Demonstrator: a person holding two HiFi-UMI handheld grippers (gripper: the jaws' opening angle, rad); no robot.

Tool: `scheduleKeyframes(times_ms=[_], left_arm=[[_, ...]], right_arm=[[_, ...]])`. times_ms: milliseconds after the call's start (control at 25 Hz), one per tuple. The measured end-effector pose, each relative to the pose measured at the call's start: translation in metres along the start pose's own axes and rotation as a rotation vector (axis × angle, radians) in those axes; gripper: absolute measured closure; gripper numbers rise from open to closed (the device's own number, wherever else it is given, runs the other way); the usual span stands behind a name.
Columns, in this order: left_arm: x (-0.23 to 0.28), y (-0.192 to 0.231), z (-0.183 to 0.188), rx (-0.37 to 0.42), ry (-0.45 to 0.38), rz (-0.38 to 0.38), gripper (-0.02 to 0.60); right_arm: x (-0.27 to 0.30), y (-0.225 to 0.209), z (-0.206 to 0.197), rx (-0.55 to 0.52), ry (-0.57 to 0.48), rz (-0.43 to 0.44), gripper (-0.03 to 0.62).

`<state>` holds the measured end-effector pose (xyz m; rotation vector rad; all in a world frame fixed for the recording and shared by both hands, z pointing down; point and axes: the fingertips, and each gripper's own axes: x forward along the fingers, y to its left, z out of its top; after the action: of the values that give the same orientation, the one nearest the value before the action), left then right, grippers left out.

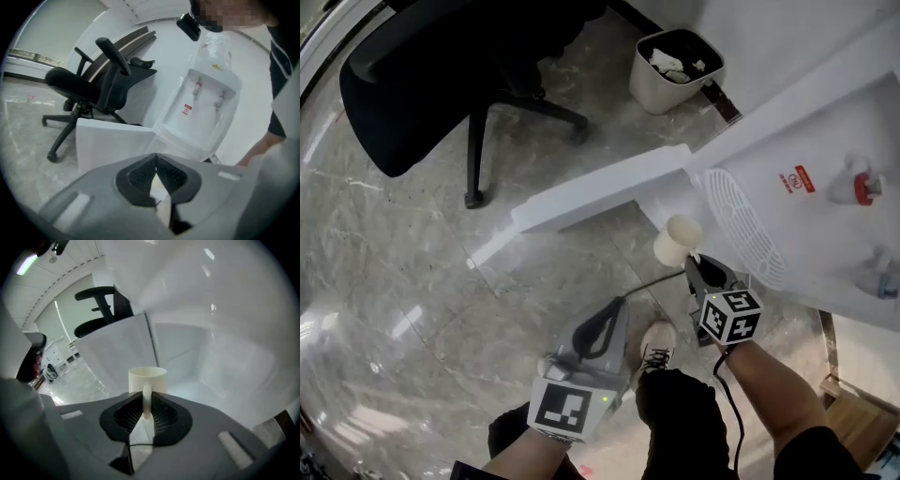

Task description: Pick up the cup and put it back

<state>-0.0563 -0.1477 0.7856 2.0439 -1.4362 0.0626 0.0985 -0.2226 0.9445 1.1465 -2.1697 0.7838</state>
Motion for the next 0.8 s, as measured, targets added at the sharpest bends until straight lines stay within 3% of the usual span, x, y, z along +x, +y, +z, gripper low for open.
scheduleKeyframes(times_ms=[160, 360, 560, 800], left_arm=[[-0.051, -0.016, 0.006, -0.053, 0.087, 0.089, 0.578], [-0.122, -0.059, 0.059, -0.115, 0.119, 0.126, 0.578], [-0.179, -0.095, 0.139, -0.065, 0.115, 0.082, 0.578], [-0.244, -0.145, 0.235, -0.089, 0.092, -0.001, 0.578]], right_arm=[[-0.078, 0.068, 0.037, -0.05, 0.026, 0.103, 0.54], [-0.182, 0.133, 0.119, -0.038, -0.01, 0.159, 0.54], [-0.269, 0.187, 0.227, -0.071, -0.132, 0.172, 0.54], [-0.387, 0.24, 0.341, -0.067, -0.307, 0.148, 0.54]])
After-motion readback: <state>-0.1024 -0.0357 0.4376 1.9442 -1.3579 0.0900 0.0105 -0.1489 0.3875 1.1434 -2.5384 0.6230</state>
